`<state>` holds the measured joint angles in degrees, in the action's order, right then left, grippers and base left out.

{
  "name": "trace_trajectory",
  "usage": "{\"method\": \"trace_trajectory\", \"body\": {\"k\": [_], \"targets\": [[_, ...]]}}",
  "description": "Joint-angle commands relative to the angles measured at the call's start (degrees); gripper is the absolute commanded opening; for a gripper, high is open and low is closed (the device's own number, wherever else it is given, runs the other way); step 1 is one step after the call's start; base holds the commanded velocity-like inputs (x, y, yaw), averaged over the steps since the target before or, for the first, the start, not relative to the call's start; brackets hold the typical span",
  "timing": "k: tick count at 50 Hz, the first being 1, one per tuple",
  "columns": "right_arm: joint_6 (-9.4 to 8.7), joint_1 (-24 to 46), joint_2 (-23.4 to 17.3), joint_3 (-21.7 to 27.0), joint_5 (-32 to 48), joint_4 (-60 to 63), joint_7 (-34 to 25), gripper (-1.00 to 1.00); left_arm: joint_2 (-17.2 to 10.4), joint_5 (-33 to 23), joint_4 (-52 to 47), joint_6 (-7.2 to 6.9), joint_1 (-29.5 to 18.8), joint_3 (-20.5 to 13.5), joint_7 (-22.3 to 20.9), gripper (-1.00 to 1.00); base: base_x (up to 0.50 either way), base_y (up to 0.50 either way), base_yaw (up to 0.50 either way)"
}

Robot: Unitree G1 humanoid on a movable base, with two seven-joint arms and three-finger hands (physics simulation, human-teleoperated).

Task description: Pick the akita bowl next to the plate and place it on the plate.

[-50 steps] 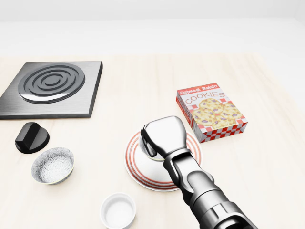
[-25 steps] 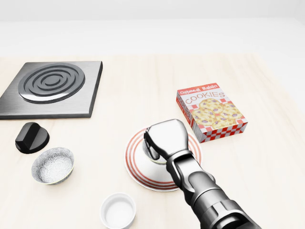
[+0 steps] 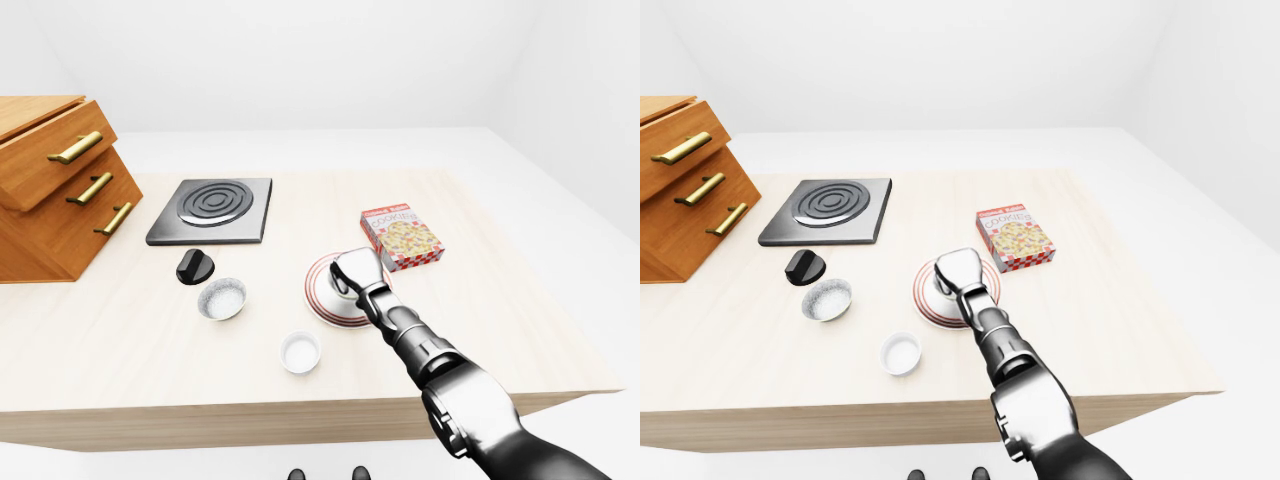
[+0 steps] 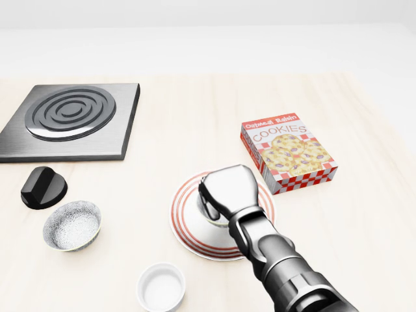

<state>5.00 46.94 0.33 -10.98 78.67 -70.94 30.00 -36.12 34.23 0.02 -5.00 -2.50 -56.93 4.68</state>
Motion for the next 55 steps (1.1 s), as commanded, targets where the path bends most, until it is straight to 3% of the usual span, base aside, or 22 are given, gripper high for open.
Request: {"method": "trace_trajectory", "body": {"k": [1,16,17,18,19,28,35,44,55], "targets": [[0.0,0.26,-0.1,0.15,0.42,-0.35,0.0,-1.0,0.03,-0.01,-0.1,0.0,0.05,-0.06,0.0,1.0,0.0,0.0,0.0],[0.0,0.22,-0.19,0.27,0.27,-0.46,0.0,-0.95,-0.01,-0.05,-0.25,0.0,0.0,-0.12,0.1,1.0,0.0,0.0,0.0],[0.0,0.16,-0.19,0.31,0.18,-0.45,0.0,-0.64,-0.03,-0.07,-0.24,0.0,-0.01,-0.11,0.11,1.0,0.0,0.0,0.0],[0.0,0.15,-0.19,0.31,0.17,-0.43,0.0,-0.64,-0.03,-0.07,-0.24,0.0,-0.01,-0.11,0.11,1.0,0.0,0.0,0.0],[0.0,0.19,-0.26,0.39,0.07,-0.39,0.0,1.0,-0.08,-0.01,-0.41,0.0,0.03,-0.18,0.16,1.0,0.0,0.0,0.0],[0.0,-1.71,-1.32,1.29,-2.6,5.03,0.0,1.0,0.02,-0.12,-0.18,0.0,-0.02,-0.08,-0.07,1.0,0.0,0.0,0.0],[0.0,-4.14,-2.43,1.43,-3.39,11.68,-6.05,1.0,0.07,-0.29,0.48,0.0,-0.06,0.04,-0.3,1.0,0.0,0.0,0.0],[0.0,-12.0,-3.33,3.31,-5.44,35.17,-24.1,1.0,-0.05,-0.04,-0.29,0.0,0.09,-0.18,0.11,1.0,0.0,0.0,0.0],[0.0,-13.2,-3.27,4.02,-6.1,42.31,-26.82,1.0,0.08,-0.14,-0.07,0.0,0.16,-0.37,-0.12,1.0,0.0,0.0,0.0]]}}
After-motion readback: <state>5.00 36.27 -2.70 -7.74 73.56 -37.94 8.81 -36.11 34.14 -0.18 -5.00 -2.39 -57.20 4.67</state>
